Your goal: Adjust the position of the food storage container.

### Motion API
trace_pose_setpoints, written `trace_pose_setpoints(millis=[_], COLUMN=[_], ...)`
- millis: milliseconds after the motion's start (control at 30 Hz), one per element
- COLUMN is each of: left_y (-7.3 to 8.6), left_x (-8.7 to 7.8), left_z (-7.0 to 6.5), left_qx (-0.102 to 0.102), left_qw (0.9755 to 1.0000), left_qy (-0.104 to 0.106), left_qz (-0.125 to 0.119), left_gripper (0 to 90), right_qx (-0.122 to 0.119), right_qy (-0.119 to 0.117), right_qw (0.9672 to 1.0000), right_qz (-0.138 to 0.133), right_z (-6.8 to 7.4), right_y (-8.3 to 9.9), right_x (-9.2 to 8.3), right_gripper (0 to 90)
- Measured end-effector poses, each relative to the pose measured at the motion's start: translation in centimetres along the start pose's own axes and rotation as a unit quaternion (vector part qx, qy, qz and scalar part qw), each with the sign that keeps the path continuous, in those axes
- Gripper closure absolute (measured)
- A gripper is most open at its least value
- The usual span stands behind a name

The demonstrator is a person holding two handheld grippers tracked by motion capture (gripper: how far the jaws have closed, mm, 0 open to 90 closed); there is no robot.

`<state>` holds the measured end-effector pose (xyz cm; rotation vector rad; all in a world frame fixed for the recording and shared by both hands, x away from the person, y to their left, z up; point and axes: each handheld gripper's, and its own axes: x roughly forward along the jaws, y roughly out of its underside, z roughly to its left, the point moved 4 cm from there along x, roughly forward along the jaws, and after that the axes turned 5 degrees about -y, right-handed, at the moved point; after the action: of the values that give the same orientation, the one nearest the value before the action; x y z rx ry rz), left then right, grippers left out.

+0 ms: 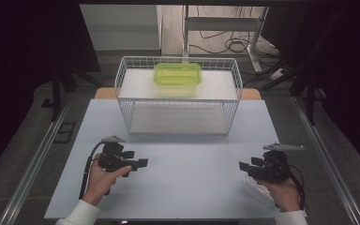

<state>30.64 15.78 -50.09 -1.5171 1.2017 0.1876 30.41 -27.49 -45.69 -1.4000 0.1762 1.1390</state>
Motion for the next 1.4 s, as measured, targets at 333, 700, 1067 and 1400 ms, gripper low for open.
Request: trace_pose_setpoints(millis=[333, 700, 1067, 1400], left_y=[0.3, 0.6, 0.9, 1.0], left_x=[0.1, -0.3, 0.1, 0.1], left_z=[-0.5, 0.0, 0.2, 0.4], left_qx=[0.01, 0.002, -0.002, -0.001], left_qw=[0.9999, 0.9999, 0.9998, 0.9997], left_qy=[-0.003, 0.0, 0.0, -0.005], left_qz=[0.008, 0.013, 0.022, 0.025], left_gripper=[22.2, 22.7, 24.6, 24.6], right_qx=[0.025, 0.056, 0.096, 0.107], right_qy=[0.016, 0.054, 0.128, 0.147], right_qw=[0.9995, 0.9969, 0.9866, 0.9789], right_qz=[0.009, 0.014, 0.033, 0.093], right_z=[-2.1, -4.0, -6.3, -8.1], right_y=[0.6, 2.3, 5.6, 7.4], right_x=[-2.4, -4.2, -7.7, -7.1], right_gripper=[52.1, 60.1, 84.6, 88.9])
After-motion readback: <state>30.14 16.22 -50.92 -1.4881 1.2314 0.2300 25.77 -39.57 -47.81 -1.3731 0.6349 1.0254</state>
